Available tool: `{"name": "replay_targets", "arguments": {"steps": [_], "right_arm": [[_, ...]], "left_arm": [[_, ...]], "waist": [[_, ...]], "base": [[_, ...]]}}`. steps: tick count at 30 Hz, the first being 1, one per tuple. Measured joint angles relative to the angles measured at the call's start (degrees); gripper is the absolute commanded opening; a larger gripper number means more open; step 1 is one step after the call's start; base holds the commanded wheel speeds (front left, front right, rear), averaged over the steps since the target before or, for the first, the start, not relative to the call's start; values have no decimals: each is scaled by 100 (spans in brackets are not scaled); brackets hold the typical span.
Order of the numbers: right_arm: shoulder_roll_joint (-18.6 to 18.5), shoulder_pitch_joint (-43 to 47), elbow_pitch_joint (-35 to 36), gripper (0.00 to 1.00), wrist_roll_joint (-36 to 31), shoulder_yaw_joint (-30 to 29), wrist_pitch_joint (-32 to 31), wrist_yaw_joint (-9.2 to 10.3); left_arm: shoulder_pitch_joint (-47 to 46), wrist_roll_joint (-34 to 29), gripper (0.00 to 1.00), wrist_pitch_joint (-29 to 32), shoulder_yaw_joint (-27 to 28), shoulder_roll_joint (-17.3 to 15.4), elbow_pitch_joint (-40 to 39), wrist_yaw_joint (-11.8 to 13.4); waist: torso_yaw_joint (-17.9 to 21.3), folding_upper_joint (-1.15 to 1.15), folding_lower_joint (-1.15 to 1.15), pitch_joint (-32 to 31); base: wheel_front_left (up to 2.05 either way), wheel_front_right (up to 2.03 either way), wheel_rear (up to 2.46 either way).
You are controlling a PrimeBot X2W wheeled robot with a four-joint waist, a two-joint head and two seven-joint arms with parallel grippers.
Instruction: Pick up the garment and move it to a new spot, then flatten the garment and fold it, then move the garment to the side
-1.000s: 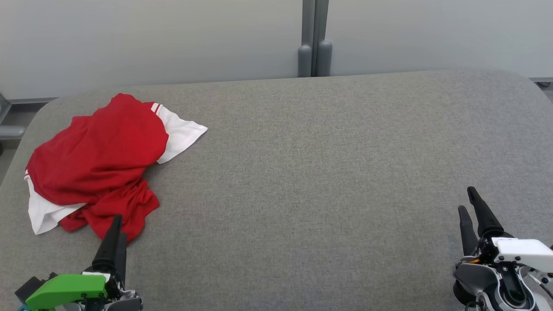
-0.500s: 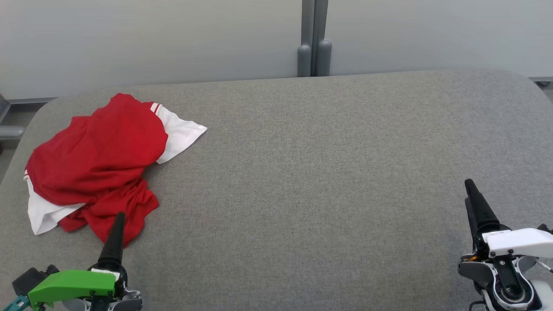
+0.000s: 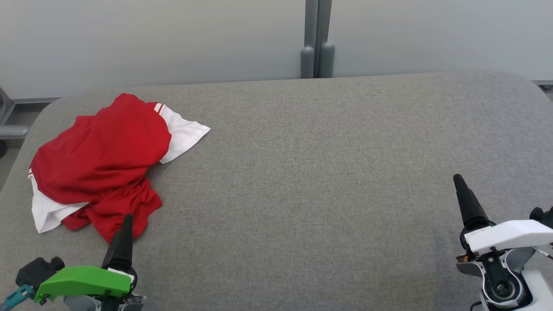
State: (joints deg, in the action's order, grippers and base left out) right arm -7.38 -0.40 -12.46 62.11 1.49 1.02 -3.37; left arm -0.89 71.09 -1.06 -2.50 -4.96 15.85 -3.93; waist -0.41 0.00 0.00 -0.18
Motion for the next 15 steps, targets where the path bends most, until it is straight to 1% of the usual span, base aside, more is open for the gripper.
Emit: {"name": "replay_targets", "arguments": {"steps": [6,9,12,15], "right_arm": [[-30,0,69,100,-480,178,105,99],[-36,1,93,100,-720,268,156,116],[-47,1,114,100,-960,328,230,196],[-89,1,154,100,-1170,403,291,205]], "left_arm": [[-3,-510,100,-108,-96,-24,-123,98],[-4,-745,100,-159,-129,-35,-166,130],[-4,-942,100,-226,-146,-53,-188,153],[-4,-1215,100,-282,-175,-91,-205,196]], "waist": [[-35,0,0,-20],[-46,0,0,-21],[-54,0,0,-20],[-56,0,0,-19]], "base": [[0,0,0],[0,0,0],[0,0,0],[0,0,0]]}}
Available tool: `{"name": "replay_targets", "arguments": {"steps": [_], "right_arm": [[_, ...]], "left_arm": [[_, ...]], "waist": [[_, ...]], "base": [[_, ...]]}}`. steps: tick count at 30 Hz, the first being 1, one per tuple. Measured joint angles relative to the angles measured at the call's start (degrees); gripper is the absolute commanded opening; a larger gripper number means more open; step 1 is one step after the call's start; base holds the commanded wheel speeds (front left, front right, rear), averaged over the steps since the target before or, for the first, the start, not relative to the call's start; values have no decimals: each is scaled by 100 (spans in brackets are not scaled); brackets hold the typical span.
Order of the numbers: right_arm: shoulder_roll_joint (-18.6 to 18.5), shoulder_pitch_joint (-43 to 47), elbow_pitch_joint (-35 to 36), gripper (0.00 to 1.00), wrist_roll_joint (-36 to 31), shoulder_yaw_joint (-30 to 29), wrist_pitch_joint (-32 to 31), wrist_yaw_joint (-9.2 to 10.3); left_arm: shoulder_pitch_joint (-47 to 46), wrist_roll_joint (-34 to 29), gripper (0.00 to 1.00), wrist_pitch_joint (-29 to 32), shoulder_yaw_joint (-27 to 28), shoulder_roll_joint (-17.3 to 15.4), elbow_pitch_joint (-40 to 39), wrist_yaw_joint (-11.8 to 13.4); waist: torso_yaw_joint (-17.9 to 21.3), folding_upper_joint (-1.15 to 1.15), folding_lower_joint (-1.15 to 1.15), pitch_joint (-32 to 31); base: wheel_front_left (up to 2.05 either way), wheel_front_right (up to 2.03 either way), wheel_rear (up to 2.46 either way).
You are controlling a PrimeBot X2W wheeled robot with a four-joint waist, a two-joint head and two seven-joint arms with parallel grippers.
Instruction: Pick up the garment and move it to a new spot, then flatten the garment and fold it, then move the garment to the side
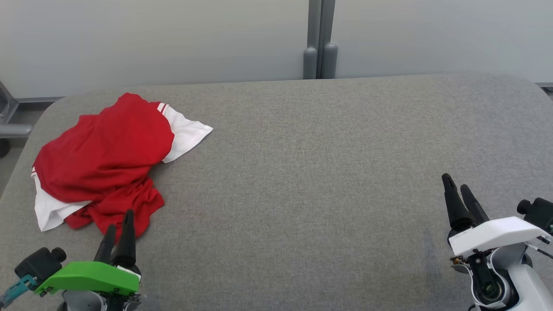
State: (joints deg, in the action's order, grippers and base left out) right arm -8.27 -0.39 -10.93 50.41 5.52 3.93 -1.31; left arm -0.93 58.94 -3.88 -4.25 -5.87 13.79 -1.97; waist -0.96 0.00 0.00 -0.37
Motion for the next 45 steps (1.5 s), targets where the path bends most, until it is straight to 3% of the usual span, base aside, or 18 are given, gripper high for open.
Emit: {"name": "replay_targets", "arguments": {"steps": [45], "right_arm": [[-405,220,401,100,-3386,493,907,493]], "left_arm": [[12,-3510,100,-927,-464,-143,-315,67]], "waist": [[178,0,0,59]], "base": [[0,0,0]]}}
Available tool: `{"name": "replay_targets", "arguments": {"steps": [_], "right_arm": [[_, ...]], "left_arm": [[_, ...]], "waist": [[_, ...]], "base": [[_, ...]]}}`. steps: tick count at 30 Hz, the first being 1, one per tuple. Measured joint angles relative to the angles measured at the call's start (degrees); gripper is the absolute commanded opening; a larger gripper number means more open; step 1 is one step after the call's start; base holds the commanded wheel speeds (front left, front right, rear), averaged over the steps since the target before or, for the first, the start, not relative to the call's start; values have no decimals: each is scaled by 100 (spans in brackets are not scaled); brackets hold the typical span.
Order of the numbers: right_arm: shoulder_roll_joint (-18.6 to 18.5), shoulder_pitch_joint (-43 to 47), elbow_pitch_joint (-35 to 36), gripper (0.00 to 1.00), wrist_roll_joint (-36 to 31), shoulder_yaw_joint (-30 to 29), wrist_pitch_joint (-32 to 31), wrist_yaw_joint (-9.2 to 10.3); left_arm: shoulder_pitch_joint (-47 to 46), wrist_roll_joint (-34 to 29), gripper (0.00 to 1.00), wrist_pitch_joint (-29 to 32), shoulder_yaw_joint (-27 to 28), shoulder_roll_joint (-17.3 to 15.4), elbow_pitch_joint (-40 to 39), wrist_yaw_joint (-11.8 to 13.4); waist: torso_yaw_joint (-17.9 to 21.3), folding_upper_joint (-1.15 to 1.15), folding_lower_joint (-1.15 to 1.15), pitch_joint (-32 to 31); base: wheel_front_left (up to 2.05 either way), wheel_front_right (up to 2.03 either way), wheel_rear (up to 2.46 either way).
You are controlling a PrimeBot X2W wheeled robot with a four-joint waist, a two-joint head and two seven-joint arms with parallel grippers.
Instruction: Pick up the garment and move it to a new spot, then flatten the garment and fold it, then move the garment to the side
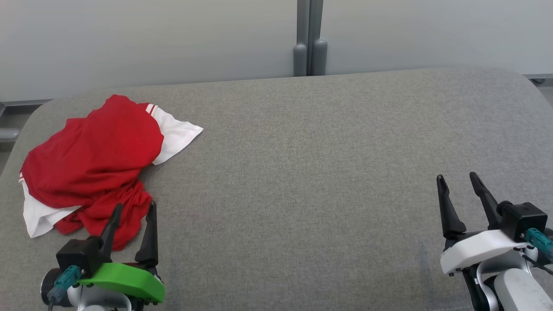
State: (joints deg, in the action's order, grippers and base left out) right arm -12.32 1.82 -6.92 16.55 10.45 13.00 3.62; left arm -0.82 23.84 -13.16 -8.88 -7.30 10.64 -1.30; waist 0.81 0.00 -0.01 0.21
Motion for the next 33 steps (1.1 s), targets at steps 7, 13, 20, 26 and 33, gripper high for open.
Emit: {"name": "replay_targets", "arguments": {"steps": [7,13,20,26,33], "right_arm": [[-47,14,-3,100,-416,-7,136,4],[-53,34,-41,100,-421,-85,142,0],[-49,51,-57,100,-437,-145,142,-8],[-49,76,-44,100,-456,-221,142,-31],[-44,107,5,100,-579,-182,142,-160]], "left_arm": [[10,-454,100,-111,-33,-4,9,-29],[70,-455,100,-111,-7,-3,71,-86],[76,-455,100,-111,54,12,174,-154],[74,-497,100,-111,34,48,199,-230],[67,-519,100,-111,21,97,267,-271]], "waist": [[9,0,0,4],[6,0,0,7],[3,0,0,4],[-63,0,0,0],[-330,0,0,-7]], "base": [[0,0,0],[0,0,0],[0,0,0],[0,0,0],[0,0,0]]}}
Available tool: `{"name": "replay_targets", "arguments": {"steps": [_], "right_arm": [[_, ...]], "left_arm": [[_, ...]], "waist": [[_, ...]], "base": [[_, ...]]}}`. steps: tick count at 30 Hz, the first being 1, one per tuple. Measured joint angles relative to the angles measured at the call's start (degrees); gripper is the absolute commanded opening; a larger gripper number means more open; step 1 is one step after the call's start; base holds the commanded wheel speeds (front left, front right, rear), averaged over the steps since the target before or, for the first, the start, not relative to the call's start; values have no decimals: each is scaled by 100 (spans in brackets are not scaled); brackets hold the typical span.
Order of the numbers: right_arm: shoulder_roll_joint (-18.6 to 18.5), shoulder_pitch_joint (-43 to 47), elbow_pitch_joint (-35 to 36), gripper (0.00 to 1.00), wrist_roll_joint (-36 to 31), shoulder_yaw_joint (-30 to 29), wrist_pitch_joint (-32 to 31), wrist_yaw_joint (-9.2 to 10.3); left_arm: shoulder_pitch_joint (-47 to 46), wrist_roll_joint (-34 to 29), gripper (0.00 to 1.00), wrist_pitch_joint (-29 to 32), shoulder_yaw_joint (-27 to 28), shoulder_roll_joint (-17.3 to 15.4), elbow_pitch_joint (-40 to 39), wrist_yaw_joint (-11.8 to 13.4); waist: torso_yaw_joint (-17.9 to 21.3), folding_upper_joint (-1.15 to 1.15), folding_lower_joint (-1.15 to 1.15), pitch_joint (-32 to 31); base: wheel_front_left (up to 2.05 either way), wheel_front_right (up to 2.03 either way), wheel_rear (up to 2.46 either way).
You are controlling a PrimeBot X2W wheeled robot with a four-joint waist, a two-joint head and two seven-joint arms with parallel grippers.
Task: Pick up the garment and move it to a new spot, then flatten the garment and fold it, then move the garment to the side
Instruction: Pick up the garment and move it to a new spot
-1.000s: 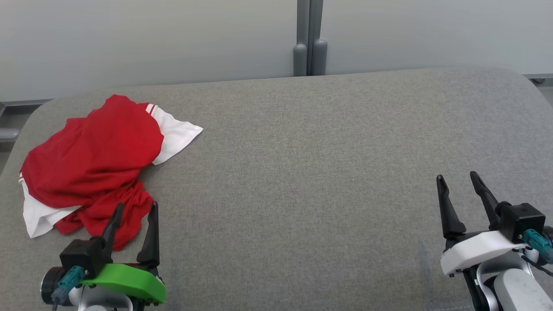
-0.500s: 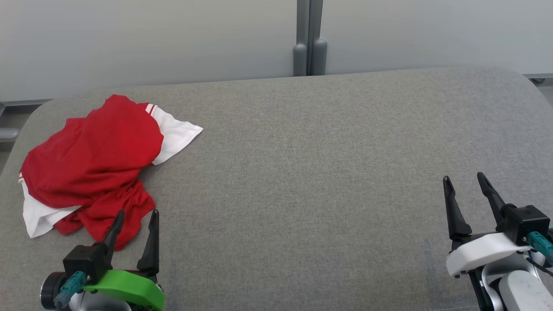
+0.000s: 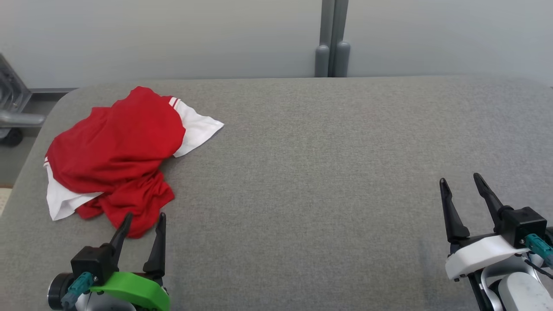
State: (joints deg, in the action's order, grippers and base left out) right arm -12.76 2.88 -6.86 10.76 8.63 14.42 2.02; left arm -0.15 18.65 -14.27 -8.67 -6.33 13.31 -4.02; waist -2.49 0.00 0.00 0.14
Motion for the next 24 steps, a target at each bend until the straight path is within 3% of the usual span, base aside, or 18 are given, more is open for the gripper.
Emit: {"name": "replay_targets", "arguments": {"steps": [12,24], "right_arm": [[97,-1,-37,100,-85,260,1,-252],[246,-2,-141,100,-179,434,1,-352]], "left_arm": [[18,-34,100,0,205,66,102,0],[218,-34,100,0,538,99,99,7]], "waist": [[-798,0,0,-95],[-1584,0,0,-253]], "base": [[0,0,0],[0,0,0]]}}
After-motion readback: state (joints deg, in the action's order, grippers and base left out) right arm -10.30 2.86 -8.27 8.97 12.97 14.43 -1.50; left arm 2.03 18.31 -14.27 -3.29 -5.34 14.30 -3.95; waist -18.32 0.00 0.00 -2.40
